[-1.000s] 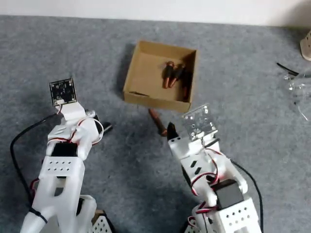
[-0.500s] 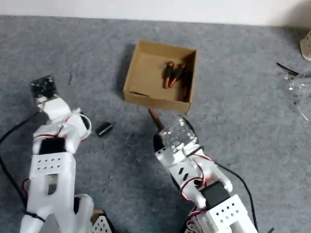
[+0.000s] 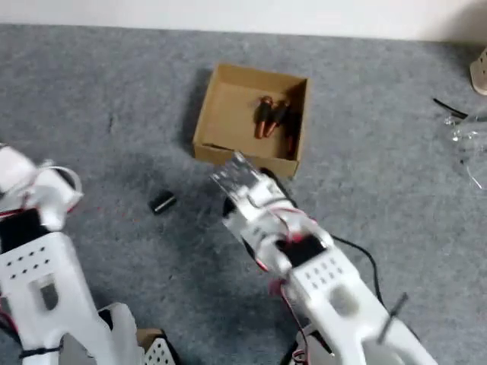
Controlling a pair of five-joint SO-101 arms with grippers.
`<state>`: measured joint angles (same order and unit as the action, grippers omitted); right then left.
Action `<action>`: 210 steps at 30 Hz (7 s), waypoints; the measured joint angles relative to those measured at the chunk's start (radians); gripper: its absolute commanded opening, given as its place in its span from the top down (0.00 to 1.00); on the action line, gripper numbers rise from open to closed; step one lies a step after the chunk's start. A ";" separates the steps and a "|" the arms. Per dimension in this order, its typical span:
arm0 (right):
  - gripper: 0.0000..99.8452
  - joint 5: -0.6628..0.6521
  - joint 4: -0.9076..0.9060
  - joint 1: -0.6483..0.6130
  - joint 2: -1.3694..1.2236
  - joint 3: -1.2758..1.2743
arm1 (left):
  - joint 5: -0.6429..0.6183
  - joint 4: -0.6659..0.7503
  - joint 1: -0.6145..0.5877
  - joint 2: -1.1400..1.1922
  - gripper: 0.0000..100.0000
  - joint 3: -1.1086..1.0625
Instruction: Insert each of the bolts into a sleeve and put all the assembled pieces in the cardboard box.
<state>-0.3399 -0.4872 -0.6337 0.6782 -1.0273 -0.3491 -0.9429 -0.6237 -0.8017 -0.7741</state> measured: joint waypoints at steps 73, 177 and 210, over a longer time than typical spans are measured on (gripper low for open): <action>0.72 -0.385 -0.190 -0.275 -1.000 0.891 | 0.025 -0.014 -0.195 0.000 0.99 0.052; 1.00 -0.298 -0.405 0.453 -0.146 0.387 | 0.028 -0.054 0.681 0.000 0.99 -0.077; 1.00 -0.244 -0.405 0.531 0.025 0.069 | -0.456 0.037 1.103 0.750 0.99 0.345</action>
<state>-0.5838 -0.8922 -0.1028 0.7027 -0.9582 -0.8048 -0.9060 0.4795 -0.0514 -0.4289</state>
